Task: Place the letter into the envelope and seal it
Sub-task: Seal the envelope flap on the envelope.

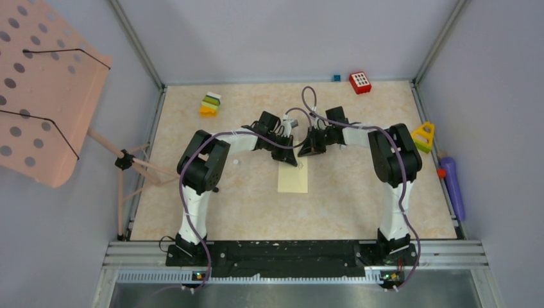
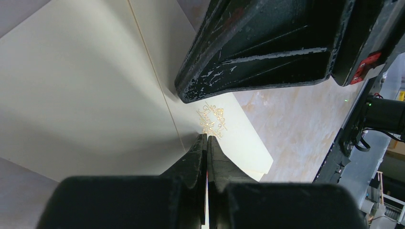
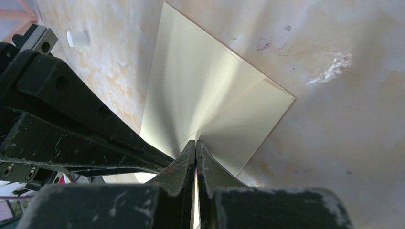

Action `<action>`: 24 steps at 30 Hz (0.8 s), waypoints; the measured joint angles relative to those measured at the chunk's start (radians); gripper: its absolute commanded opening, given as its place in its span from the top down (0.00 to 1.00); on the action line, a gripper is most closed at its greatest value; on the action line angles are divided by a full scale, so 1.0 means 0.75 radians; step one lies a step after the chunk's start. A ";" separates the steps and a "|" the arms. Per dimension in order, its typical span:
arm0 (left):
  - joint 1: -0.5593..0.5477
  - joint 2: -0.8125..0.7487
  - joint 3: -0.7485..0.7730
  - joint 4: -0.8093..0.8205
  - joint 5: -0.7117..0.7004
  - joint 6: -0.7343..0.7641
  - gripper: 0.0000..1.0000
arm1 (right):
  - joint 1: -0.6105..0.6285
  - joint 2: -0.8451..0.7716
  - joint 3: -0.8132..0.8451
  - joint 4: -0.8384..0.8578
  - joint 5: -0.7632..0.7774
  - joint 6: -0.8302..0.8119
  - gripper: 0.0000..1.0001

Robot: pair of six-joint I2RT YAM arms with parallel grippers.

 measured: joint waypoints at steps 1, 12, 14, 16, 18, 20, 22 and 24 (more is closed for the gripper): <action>0.000 0.000 0.000 0.000 -0.001 0.000 1.00 | 0.002 0.000 0.000 -0.006 -0.001 -0.006 1.00; 0.000 0.000 0.001 -0.001 0.009 0.024 1.00 | 0.002 0.000 0.020 -0.047 0.035 -0.014 1.00; 0.000 0.000 0.002 -0.004 0.019 0.063 1.00 | 0.002 0.000 0.021 -0.050 0.038 -0.012 1.00; -0.001 -0.001 0.003 -0.008 0.029 0.104 1.00 | 0.003 0.000 0.021 -0.050 0.040 -0.012 1.00; -0.004 -0.003 0.003 -0.010 0.034 0.137 1.00 | 0.003 0.000 0.021 -0.050 0.040 -0.012 1.00; -0.011 -0.007 0.004 -0.014 0.033 0.177 1.00 | 0.003 0.000 0.021 -0.050 0.041 -0.011 1.00; -0.019 -0.013 0.004 -0.020 0.025 0.210 1.00 | 0.005 0.000 0.021 -0.050 0.041 -0.011 1.00; -0.028 -0.017 0.006 -0.027 0.016 0.235 1.00 | 0.010 0.000 0.021 -0.050 0.044 -0.011 1.00</action>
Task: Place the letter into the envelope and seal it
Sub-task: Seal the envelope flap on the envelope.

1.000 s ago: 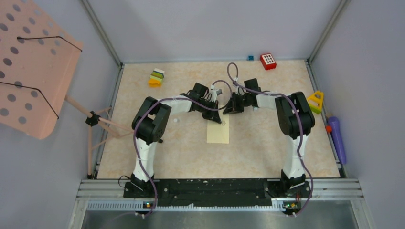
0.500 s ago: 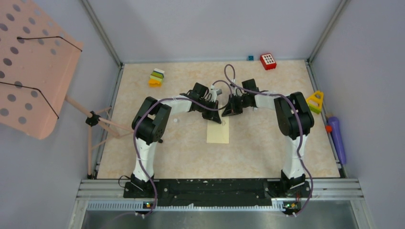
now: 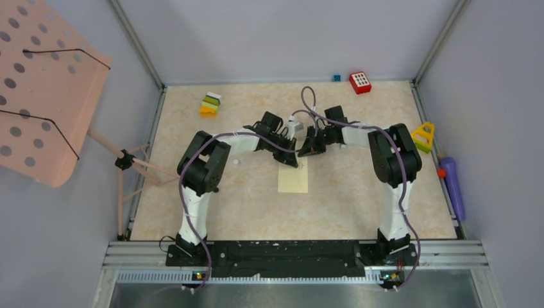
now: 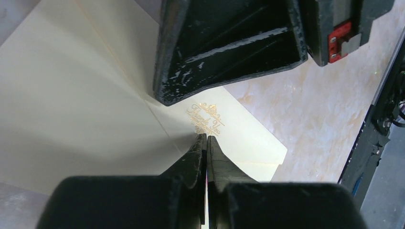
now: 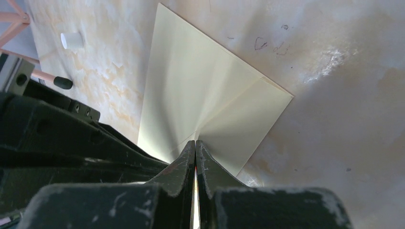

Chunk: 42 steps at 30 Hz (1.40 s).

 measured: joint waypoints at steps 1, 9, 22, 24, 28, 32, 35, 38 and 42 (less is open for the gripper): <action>-0.005 -0.001 0.001 -0.005 -0.001 0.012 1.00 | 0.001 0.000 0.001 -0.001 0.002 0.000 1.00; -0.067 -0.009 0.004 -0.051 0.009 0.104 1.00 | 0.004 0.000 0.009 -0.015 0.013 0.001 1.00; -0.099 -0.012 0.001 -0.146 0.093 0.238 1.00 | 0.008 0.000 0.016 -0.030 0.026 0.010 1.00; -0.101 -0.012 0.001 -0.153 0.096 0.256 1.00 | 0.008 0.000 0.016 -0.030 0.026 0.010 1.00; -0.104 -0.012 0.001 -0.168 0.108 0.281 1.00 | 0.009 0.000 0.017 -0.031 0.027 0.009 1.00; -0.104 -0.012 0.001 -0.170 0.102 0.282 1.00 | 0.009 0.000 0.017 -0.031 0.027 0.009 1.00; -0.094 -0.011 0.006 -0.175 0.097 0.268 1.00 | 0.009 0.000 0.017 -0.031 0.027 0.009 1.00; -0.075 -0.003 0.018 -0.201 0.102 0.244 1.00 | 0.009 0.000 0.017 -0.031 0.028 0.009 1.00; -0.046 0.013 0.037 -0.245 0.116 0.210 1.00 | 0.009 0.000 0.017 -0.030 0.031 0.009 1.00</action>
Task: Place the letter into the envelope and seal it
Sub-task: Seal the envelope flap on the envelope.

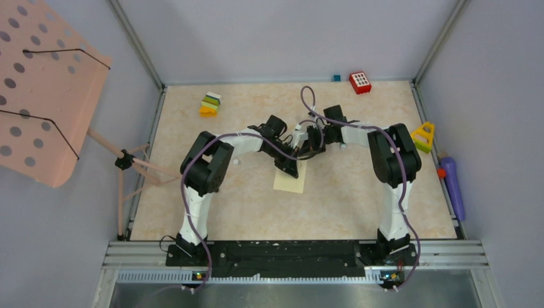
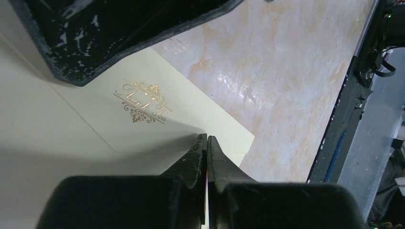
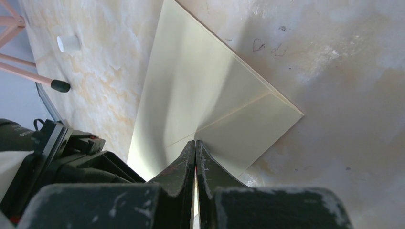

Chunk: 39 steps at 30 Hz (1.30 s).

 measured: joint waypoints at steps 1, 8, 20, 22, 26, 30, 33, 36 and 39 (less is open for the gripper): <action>0.007 0.006 0.007 -0.011 0.006 -0.009 1.00 | 0.001 0.000 0.002 0.000 0.001 0.000 1.00; 0.040 0.055 0.074 -0.073 0.035 -0.072 1.00 | 0.009 0.000 0.015 0.004 0.032 -0.002 1.00; 0.106 0.074 0.104 -0.040 -0.003 -0.231 1.00 | 0.015 0.000 0.017 0.028 0.055 -0.024 1.00; 0.132 0.074 0.104 -0.028 -0.011 -0.255 1.00 | 0.017 0.000 0.022 0.027 0.062 -0.027 1.00; 0.162 0.074 0.112 -0.016 -0.038 -0.287 1.00 | 0.021 0.000 0.026 0.030 0.077 -0.036 1.00; 0.161 0.075 0.131 -0.003 -0.087 -0.311 1.00 | 0.024 0.000 0.028 0.027 0.081 -0.038 1.00; 0.161 0.087 0.157 0.001 -0.108 -0.327 1.00 | 0.028 0.000 0.034 0.025 0.092 -0.048 1.00; 0.162 0.101 0.183 0.002 -0.122 -0.339 1.00 | 0.030 0.000 0.035 0.025 0.095 -0.051 1.00; 0.161 0.112 0.205 0.005 -0.138 -0.343 1.00 | 0.030 0.000 0.035 0.025 0.095 -0.055 1.00</action>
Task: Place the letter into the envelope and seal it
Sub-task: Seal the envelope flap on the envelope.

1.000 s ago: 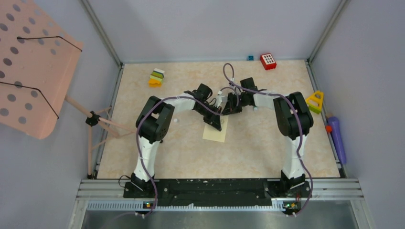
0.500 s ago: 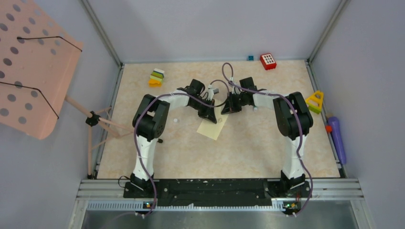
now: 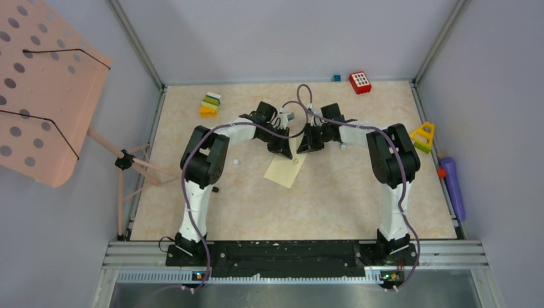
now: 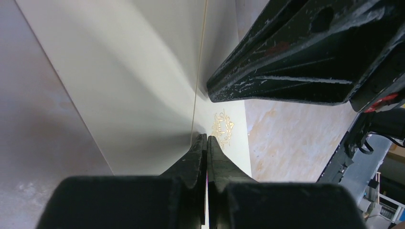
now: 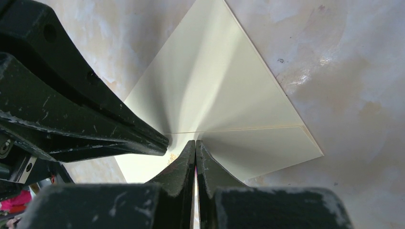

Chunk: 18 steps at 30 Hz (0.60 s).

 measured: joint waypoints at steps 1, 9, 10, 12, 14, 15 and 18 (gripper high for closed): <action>0.000 0.003 0.008 -0.001 -0.002 -0.002 1.00 | 0.000 0.000 0.000 0.000 0.000 -0.002 1.00; 0.001 0.013 0.020 0.007 -0.001 0.010 1.00 | 0.001 0.000 0.000 -0.001 0.001 -0.004 1.00; 0.001 0.007 0.009 0.017 0.002 0.017 1.00 | 0.001 0.000 0.001 -0.001 0.002 -0.004 1.00; -0.001 -0.015 -0.028 0.053 0.003 0.046 1.00 | 0.003 0.000 0.001 0.001 0.001 -0.004 1.00; -0.003 -0.042 -0.071 0.078 0.002 0.082 1.00 | 0.009 0.000 0.004 0.000 0.004 -0.005 1.00; -0.006 -0.054 -0.091 0.084 0.003 0.095 1.00 | 0.012 0.001 0.006 -0.001 0.008 -0.005 1.00; -0.017 -0.096 -0.146 0.084 0.004 0.161 1.00 | 0.020 0.000 0.007 -0.001 0.014 -0.006 1.00</action>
